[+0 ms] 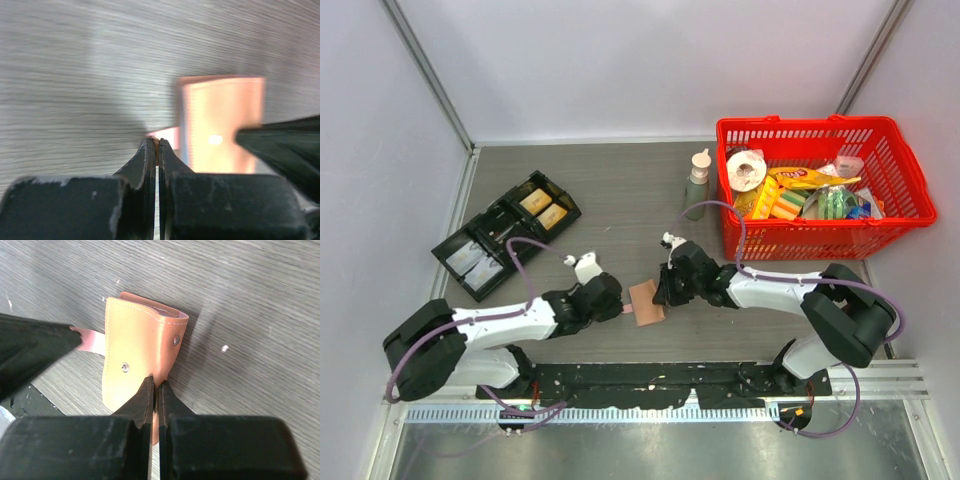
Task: Take the credit cards out of the card holder
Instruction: Open the card holder at the center of the board.
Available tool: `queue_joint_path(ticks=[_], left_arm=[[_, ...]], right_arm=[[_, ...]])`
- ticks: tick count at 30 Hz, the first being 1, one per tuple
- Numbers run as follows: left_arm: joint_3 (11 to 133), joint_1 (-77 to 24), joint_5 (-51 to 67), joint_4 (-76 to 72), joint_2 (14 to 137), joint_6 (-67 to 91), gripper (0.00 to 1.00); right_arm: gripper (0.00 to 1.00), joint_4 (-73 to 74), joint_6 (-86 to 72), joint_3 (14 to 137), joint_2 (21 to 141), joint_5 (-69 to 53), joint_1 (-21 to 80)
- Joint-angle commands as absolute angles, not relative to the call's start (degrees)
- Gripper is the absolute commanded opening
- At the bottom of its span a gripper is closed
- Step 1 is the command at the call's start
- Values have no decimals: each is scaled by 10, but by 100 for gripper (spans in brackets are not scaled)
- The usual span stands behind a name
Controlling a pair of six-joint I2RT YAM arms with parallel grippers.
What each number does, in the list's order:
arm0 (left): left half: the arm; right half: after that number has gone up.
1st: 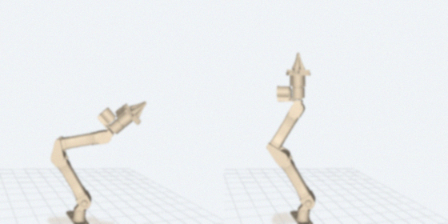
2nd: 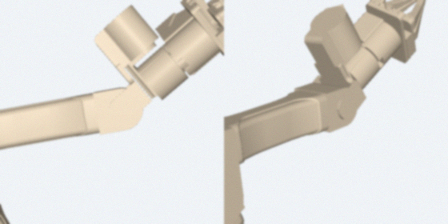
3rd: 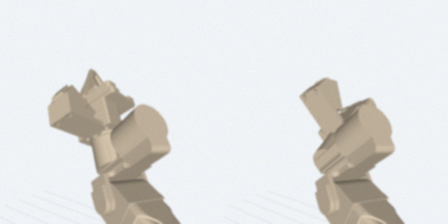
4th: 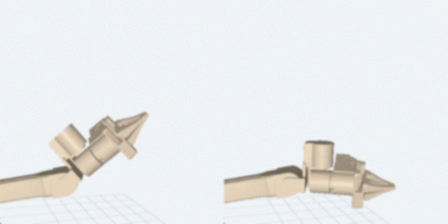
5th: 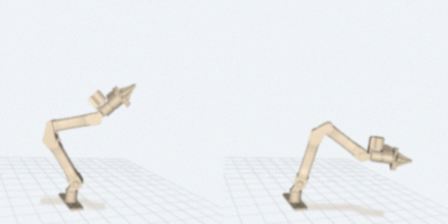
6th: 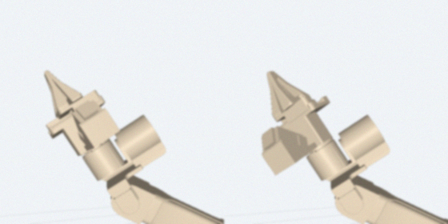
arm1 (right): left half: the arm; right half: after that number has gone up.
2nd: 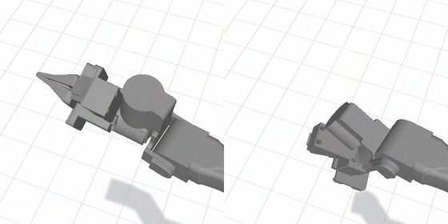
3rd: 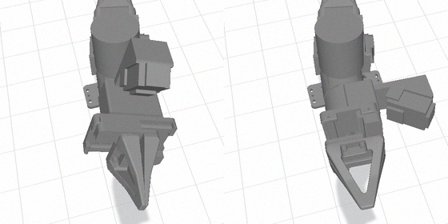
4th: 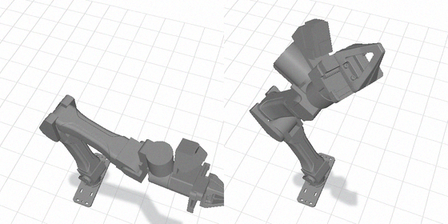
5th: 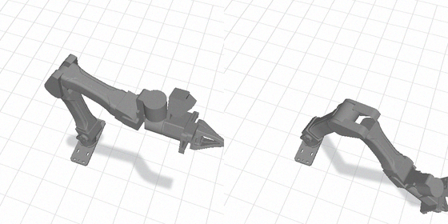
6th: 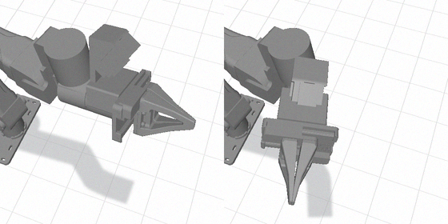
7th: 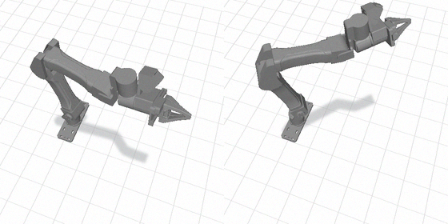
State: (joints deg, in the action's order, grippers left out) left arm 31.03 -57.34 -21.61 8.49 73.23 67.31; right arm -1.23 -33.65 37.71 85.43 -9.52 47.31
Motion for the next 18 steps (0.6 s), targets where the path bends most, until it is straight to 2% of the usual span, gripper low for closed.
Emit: queue_joint_path(ticks=[1,6,8,10,11,12,13,14,15,18], left_arm=[[235,-556,-232,67,674,744,0],[186,-554,-234,58,623,774,0],[181,-554,-238,65,614,779,0],[180,-553,-240,69,611,780,0],[179,-554,-240,69,609,782,0],[178,-555,-240,67,607,784,0],[175,-554,-239,61,608,786,0],[172,-554,-239,52,610,788,0],[170,-554,-238,44,612,791,0],[169,-555,-231,29,621,793,0]], right_arm=[[1,69,-297,386,864,-32,465],[1,80,-290,395,873,-25,464],[6,97,-286,404,869,-18,465],[19,117,-276,419,860,-10,464],[32,125,-271,425,853,-4,464],[38,138,-268,436,849,-2,465],[54,146,-262,442,842,-2,467],[61,159,-260,457,837,20,469],[73,176,-253,463,835,30,476],[87,209,-246,503,832,64,500]])
